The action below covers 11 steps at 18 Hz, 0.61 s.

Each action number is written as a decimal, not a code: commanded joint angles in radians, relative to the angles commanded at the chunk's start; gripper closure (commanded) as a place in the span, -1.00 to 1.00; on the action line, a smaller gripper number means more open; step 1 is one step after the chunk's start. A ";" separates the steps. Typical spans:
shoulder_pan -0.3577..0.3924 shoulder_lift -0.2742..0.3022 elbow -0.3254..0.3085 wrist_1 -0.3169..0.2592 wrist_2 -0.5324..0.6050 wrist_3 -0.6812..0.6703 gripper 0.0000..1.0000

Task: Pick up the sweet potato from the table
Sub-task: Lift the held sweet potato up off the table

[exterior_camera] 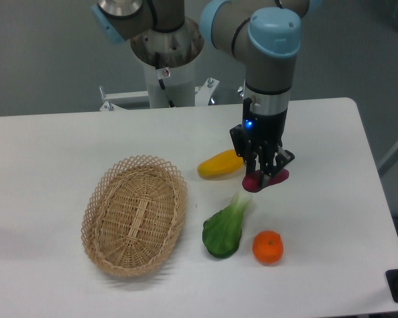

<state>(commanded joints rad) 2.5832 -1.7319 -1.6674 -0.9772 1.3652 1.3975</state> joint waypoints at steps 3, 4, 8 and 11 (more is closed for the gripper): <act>0.000 -0.005 0.003 0.002 -0.002 -0.002 0.41; 0.000 -0.005 0.005 0.002 -0.002 -0.002 0.41; 0.000 -0.008 0.009 0.002 -0.002 -0.002 0.41; -0.002 -0.009 0.018 0.002 -0.002 -0.002 0.41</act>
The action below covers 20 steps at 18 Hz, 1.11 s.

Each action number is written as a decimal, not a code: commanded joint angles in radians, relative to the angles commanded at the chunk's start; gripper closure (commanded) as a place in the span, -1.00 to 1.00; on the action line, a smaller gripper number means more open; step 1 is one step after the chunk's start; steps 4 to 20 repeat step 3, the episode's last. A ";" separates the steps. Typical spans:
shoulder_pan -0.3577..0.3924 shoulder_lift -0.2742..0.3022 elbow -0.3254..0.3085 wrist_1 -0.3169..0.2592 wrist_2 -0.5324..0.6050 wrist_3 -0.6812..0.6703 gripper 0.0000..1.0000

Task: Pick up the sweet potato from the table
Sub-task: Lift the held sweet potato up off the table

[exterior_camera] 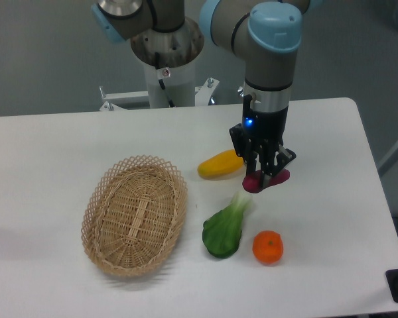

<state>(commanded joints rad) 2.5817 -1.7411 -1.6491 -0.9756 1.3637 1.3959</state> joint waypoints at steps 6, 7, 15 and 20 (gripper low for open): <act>0.000 -0.002 0.005 0.000 0.000 -0.008 0.41; 0.000 -0.002 0.005 0.000 0.000 -0.008 0.41; 0.000 -0.002 0.005 0.000 0.000 -0.008 0.41; 0.000 -0.002 0.005 0.000 0.000 -0.008 0.41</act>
